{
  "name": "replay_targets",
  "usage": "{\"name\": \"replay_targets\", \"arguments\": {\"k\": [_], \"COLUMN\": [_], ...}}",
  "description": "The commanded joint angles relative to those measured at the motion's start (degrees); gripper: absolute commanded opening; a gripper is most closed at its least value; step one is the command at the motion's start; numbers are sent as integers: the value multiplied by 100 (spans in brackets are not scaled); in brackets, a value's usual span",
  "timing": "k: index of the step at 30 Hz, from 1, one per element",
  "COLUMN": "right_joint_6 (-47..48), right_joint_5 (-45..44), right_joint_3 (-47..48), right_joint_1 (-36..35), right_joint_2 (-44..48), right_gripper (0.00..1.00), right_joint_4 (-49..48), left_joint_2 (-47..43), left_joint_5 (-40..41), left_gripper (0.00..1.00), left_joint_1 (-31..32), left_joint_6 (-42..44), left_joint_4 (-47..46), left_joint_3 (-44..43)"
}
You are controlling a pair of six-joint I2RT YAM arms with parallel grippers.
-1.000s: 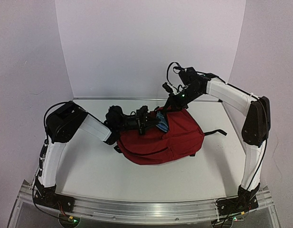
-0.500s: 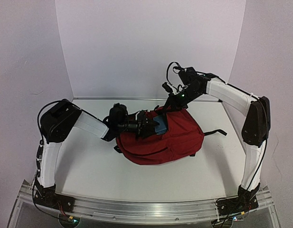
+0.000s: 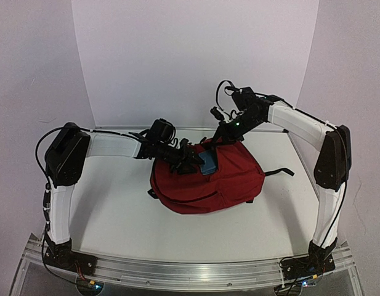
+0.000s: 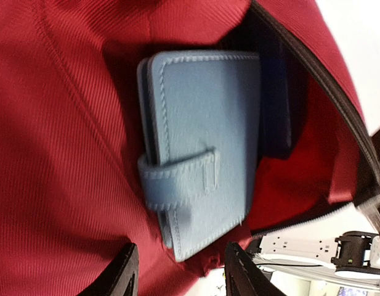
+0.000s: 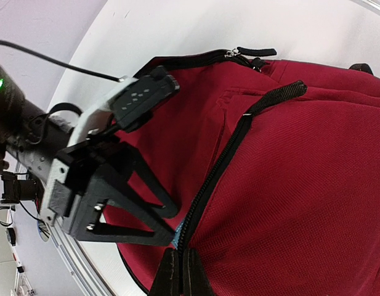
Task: Pack the student bag
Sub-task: Place the personal item in the student bag.
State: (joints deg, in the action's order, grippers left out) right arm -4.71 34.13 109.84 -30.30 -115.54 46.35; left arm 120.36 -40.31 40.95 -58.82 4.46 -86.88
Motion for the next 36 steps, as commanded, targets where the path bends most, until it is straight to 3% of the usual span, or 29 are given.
{"name": "replay_targets", "arguments": {"k": [1,5,11,12,15,20,27,36], "right_joint_6": [58,58,29,24,31,43,50,-10], "right_joint_5": [219,239,268,273,274,277,369,532], "right_joint_3": [-4,1,60,57,38,-4,26,95], "right_joint_1": [-73,-77,-75,-73,-72,-74,-77,-145], "right_joint_2": [453,433,392,392,399,427,426,426], "right_gripper": [0,0,0,0,0,0,0,0], "right_joint_4": [-205,-205,-212,-214,-214,-211,-205,-214], "left_joint_2": [478,786,734,688,492,239,405,1342], "left_joint_5": [-309,-707,-820,-827,-874,-863,-1198,-1486], "left_gripper": [47,46,44,41,16,1,0,0], "left_joint_1": [-16,29,37,36,36,36,44,54], "left_joint_6": [-110,-462,-500,-505,-694,-766,-1038,-1359], "left_joint_4": [-543,-1453,-1622,-1662,-2294,-2751,-3625,-3895], "left_joint_3": [-355,-508,-453,-403,-69,255,-25,-1258]}}
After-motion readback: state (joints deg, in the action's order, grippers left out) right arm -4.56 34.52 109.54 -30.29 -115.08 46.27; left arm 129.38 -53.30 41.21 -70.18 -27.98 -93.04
